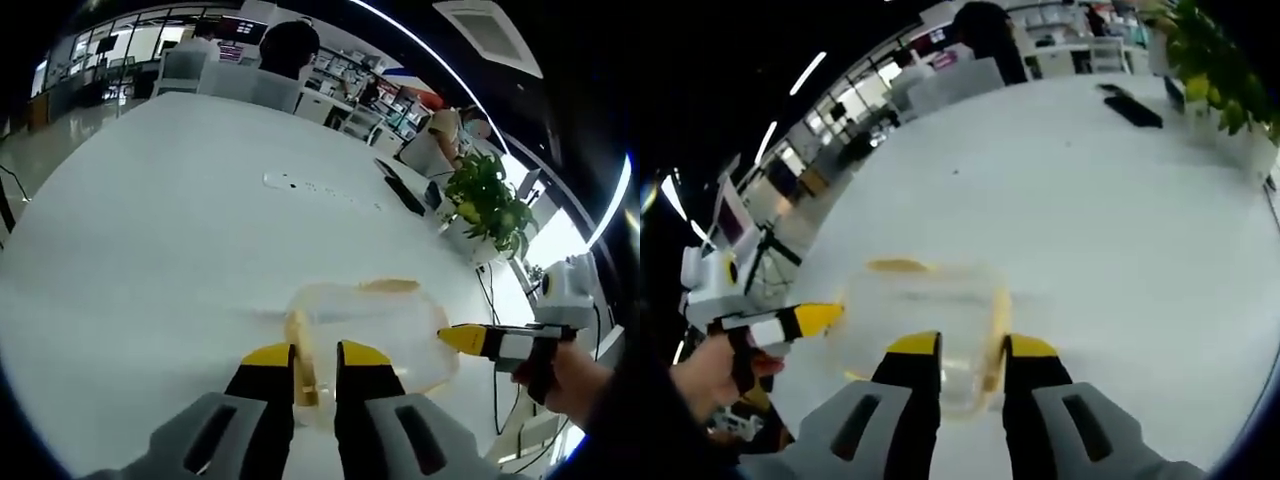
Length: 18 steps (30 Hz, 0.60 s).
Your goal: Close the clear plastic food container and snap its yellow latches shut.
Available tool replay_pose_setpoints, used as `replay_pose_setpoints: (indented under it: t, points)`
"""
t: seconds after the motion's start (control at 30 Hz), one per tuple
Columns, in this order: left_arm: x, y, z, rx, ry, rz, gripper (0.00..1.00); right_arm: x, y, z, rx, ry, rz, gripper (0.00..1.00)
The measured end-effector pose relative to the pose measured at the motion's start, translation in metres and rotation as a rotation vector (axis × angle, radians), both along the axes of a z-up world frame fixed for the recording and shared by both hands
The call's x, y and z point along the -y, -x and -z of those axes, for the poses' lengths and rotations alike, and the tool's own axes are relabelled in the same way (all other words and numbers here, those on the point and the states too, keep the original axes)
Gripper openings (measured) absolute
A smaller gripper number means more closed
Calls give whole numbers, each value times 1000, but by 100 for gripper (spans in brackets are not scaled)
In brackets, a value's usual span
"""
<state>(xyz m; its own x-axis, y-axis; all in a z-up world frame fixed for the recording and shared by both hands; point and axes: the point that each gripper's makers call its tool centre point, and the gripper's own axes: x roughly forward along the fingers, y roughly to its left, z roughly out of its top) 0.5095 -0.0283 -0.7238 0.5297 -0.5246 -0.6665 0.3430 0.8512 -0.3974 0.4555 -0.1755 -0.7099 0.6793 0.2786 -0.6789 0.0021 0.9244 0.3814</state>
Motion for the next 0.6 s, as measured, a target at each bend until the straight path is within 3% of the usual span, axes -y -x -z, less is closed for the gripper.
replay_pose_setpoints:
  t: [0.2,0.37,0.47,0.6]
  points:
    - [2,-1,-3,-13,1,7,7,2,0,0,-68,-48,5,19]
    - [0,-3,-6,-19,6,23,4,10,-13,4,-70,-67,7,20]
    - [-1,-3,-8,-17,5,55,4,11,-15,5,-63,-77,7,21]
    - [3,-2,-10,18,-40,153,7,9,-12,5,-43,-65,-7,22]
